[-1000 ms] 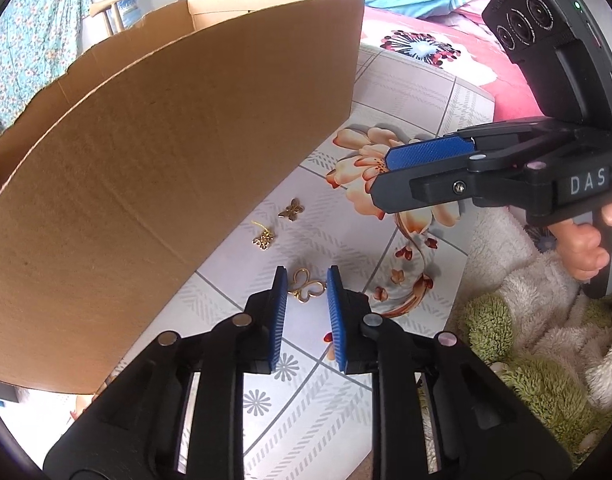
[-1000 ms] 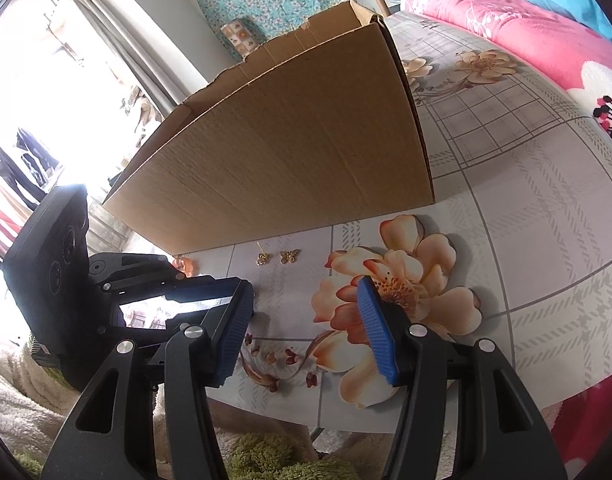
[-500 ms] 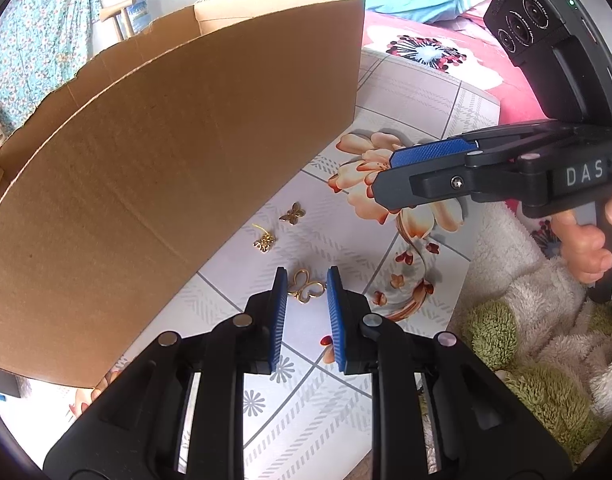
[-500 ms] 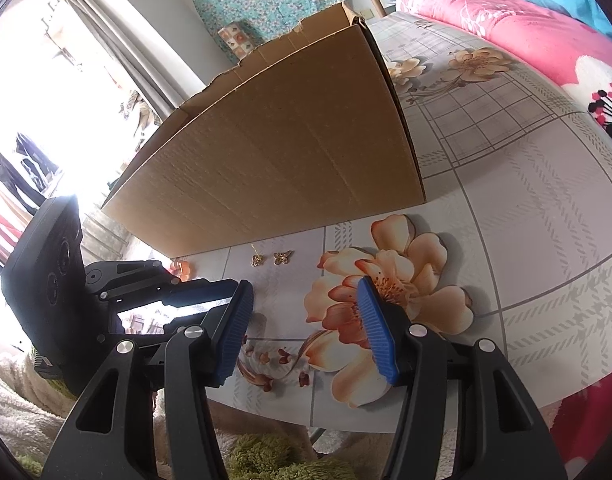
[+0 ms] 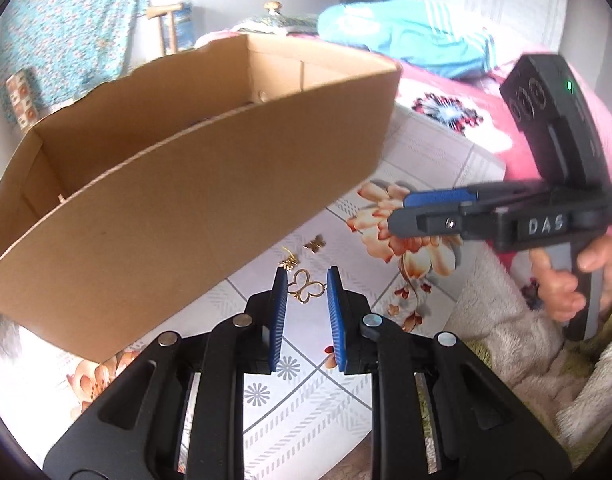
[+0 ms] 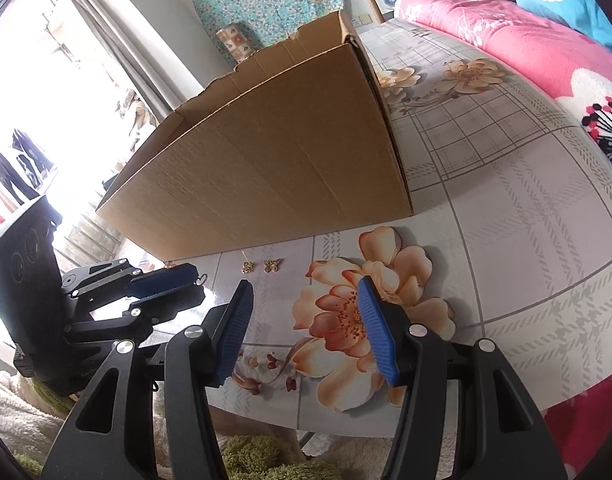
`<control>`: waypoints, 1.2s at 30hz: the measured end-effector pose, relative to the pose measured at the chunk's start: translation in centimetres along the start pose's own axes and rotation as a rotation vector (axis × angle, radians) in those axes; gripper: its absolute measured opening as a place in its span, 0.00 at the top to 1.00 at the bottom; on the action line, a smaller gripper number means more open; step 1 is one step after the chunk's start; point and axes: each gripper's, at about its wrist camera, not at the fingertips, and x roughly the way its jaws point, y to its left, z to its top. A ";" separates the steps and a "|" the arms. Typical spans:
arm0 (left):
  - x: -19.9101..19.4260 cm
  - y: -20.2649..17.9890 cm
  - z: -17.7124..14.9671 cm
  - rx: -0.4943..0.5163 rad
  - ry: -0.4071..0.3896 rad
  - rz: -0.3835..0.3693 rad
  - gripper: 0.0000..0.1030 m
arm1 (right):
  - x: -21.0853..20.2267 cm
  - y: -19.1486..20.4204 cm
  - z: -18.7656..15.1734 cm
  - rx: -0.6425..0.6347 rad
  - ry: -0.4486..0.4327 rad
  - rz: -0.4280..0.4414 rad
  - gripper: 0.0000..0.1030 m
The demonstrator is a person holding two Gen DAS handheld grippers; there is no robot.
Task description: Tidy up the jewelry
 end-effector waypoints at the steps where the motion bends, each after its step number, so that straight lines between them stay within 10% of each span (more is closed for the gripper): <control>1: -0.3 0.2 -0.1 -0.019 -0.010 0.004 0.82 | 0.2 0.4 0.1 -0.015 0.004 -0.002 0.48; 36: -2.0 3.2 -1.8 -0.123 -0.078 -0.004 0.82 | 6.0 6.8 1.7 -0.380 0.113 -0.196 0.92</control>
